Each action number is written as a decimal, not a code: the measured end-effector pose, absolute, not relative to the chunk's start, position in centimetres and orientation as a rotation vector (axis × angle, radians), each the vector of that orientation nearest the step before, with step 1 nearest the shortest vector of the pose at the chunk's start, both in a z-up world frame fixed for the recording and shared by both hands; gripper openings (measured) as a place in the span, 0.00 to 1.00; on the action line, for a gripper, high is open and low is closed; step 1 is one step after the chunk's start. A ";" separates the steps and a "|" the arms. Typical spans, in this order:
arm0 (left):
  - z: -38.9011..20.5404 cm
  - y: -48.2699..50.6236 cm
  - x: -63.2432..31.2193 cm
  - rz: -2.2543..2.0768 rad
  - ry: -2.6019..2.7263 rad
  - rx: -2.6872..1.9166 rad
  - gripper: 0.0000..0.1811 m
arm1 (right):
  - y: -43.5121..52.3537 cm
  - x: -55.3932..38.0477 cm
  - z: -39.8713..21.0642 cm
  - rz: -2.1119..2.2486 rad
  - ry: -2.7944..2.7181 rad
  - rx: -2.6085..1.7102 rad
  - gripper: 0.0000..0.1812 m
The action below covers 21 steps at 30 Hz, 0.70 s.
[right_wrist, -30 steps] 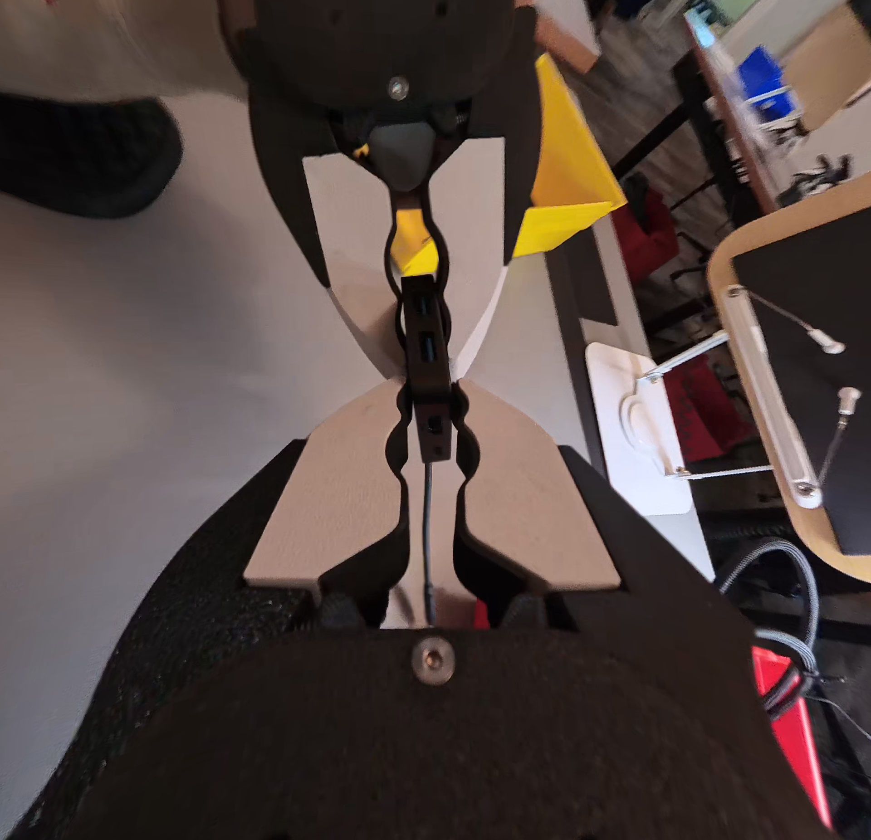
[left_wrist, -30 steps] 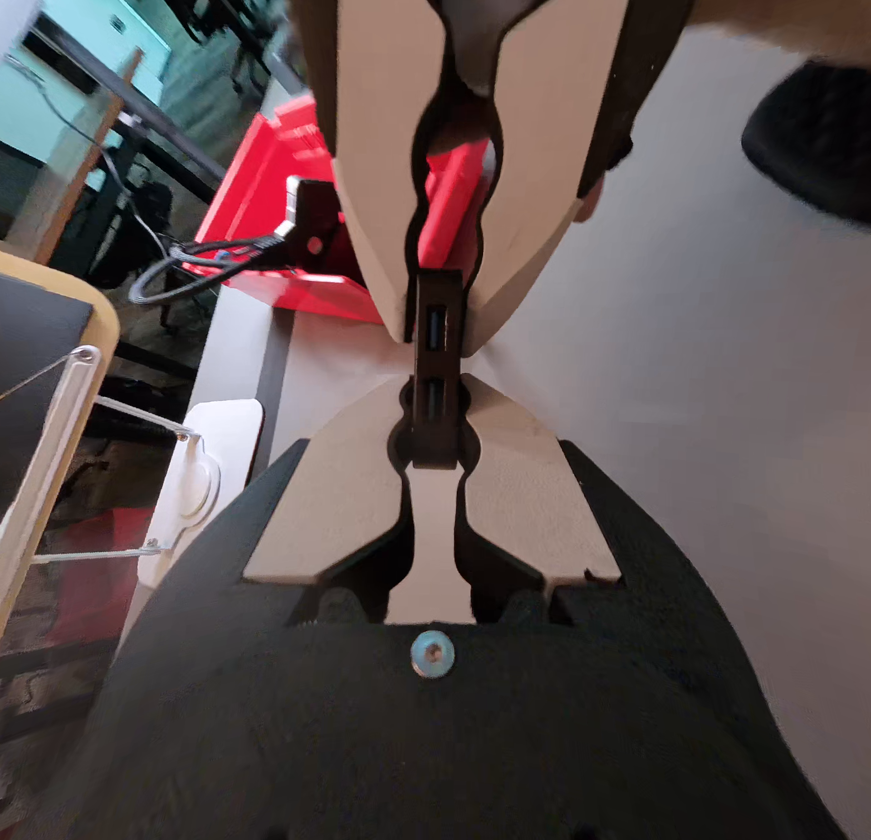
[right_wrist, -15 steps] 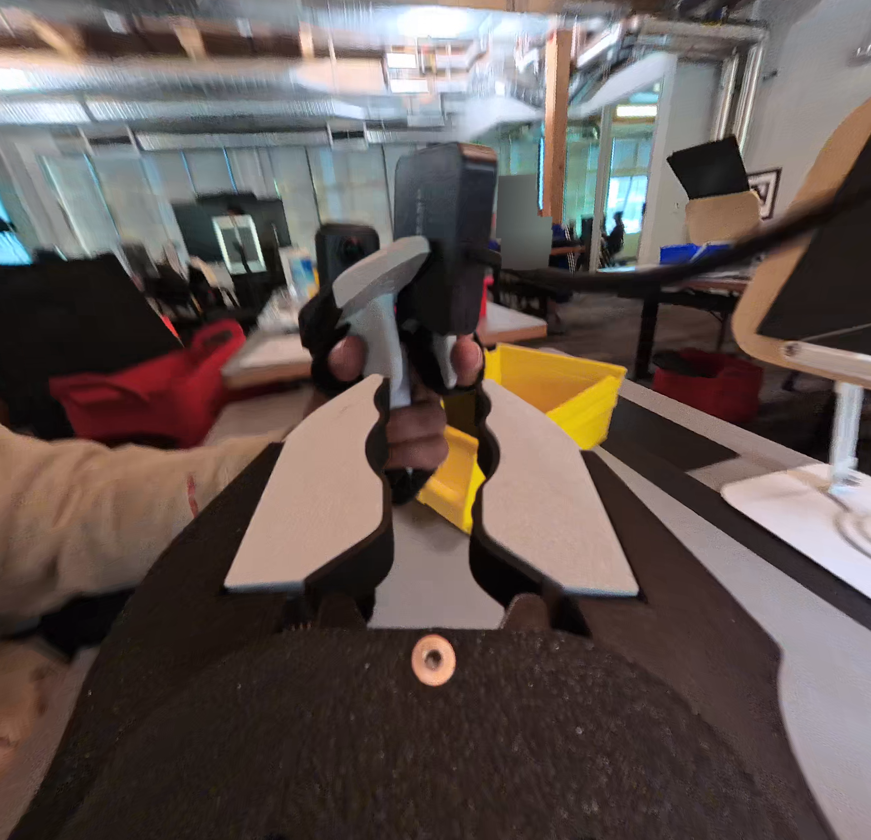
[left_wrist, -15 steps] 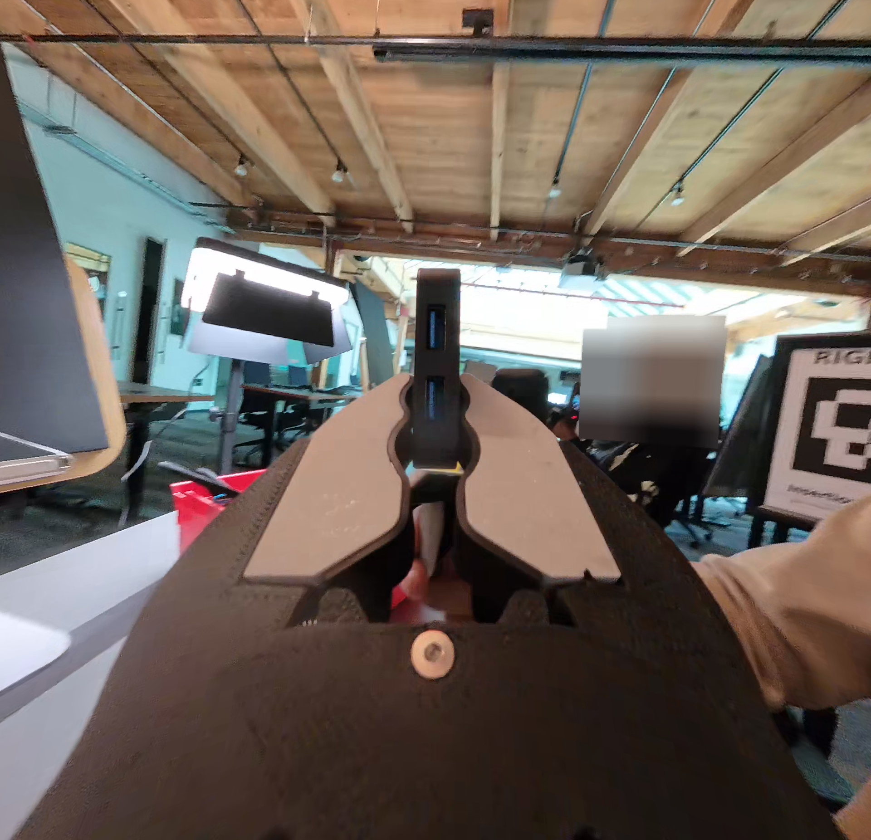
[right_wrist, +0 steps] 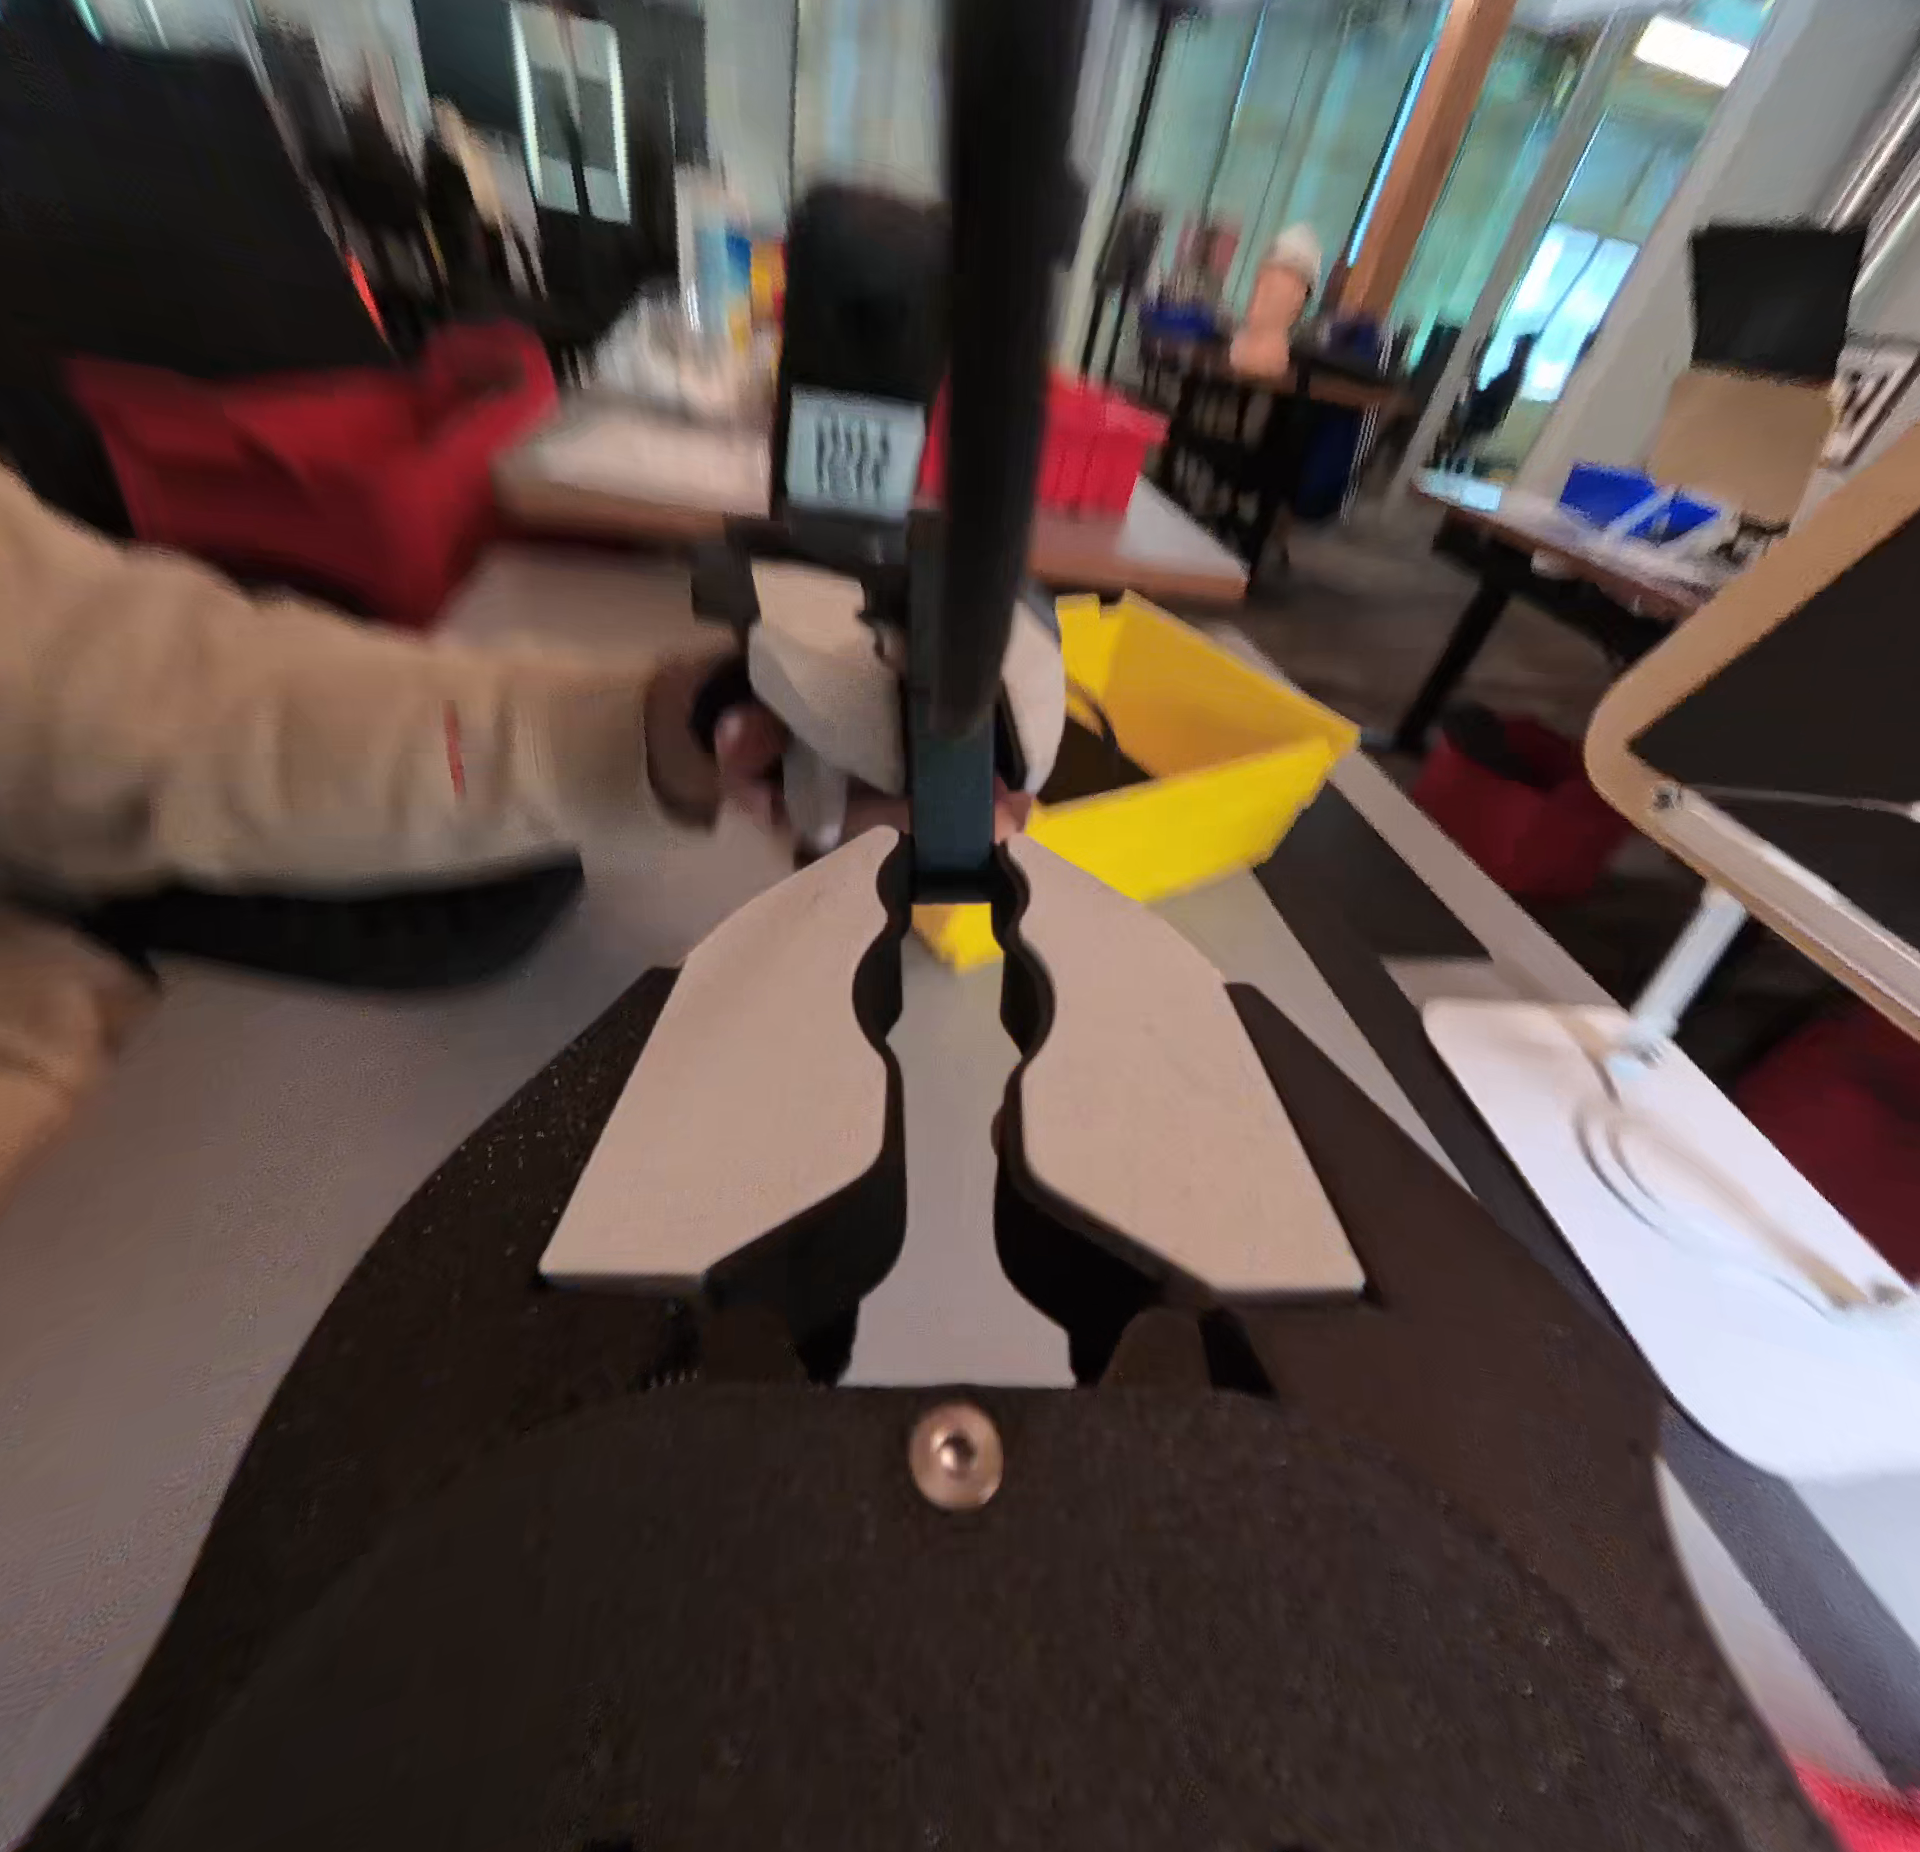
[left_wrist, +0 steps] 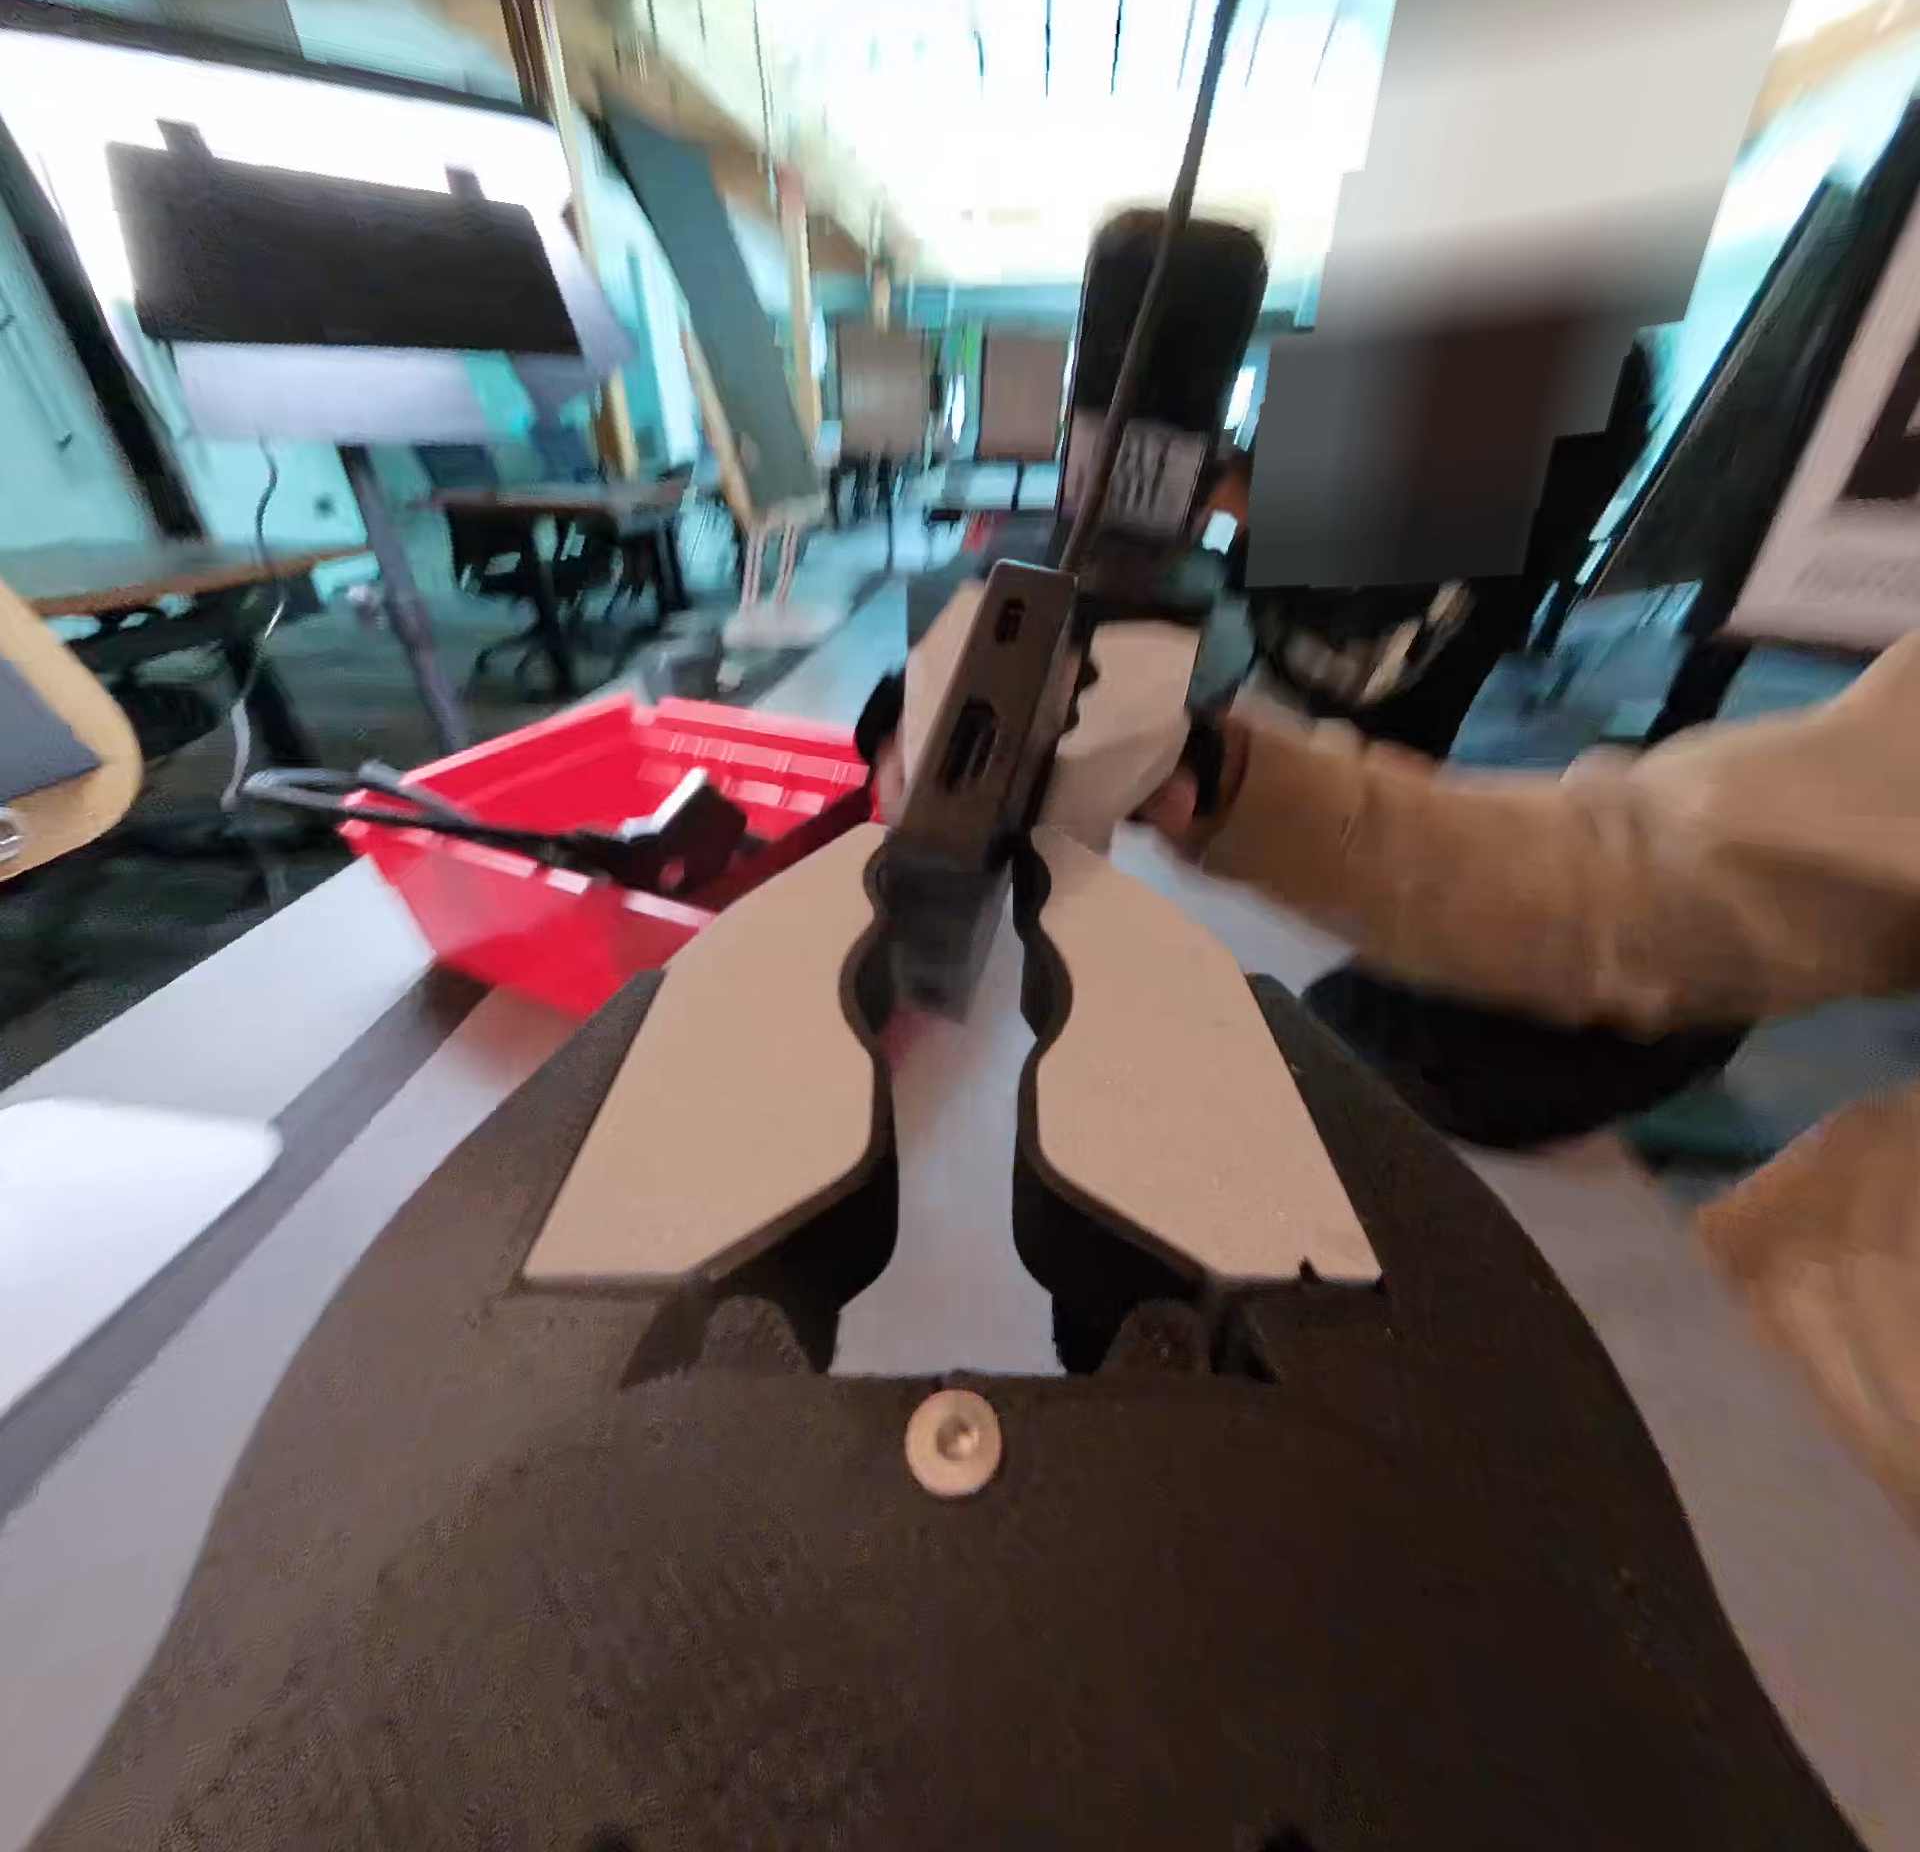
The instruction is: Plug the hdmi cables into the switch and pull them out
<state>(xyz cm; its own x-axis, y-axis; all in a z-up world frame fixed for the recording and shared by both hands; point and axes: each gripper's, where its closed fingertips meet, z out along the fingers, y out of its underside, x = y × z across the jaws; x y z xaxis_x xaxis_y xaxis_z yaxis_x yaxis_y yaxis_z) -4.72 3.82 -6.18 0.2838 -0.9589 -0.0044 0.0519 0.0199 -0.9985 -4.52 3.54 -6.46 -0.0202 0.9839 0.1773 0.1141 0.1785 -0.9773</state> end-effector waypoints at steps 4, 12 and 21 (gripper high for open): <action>-10.7 4.4 -4.1 -0.623 1.235 -1.445 0.11 | 4.1 -2.0 -10.0 0.778 -1.635 -1.292 0.08; -13.5 4.8 -3.3 -0.237 1.426 -1.392 0.09 | 4.4 -1.3 -12.2 0.549 -1.777 -1.286 0.08; -8.2 1.8 -2.3 -0.761 1.217 -1.201 0.08 | 1.6 -2.2 -6.5 1.054 -1.531 -1.025 0.08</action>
<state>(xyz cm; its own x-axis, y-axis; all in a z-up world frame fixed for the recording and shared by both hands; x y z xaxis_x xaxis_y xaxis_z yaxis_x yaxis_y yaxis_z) -2.33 1.82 -8.21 0.2378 -0.9293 -0.2826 -0.1523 0.2517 -0.9557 -2.17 1.55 -6.47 -0.1691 0.9537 0.2487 0.1078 0.2687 -0.9572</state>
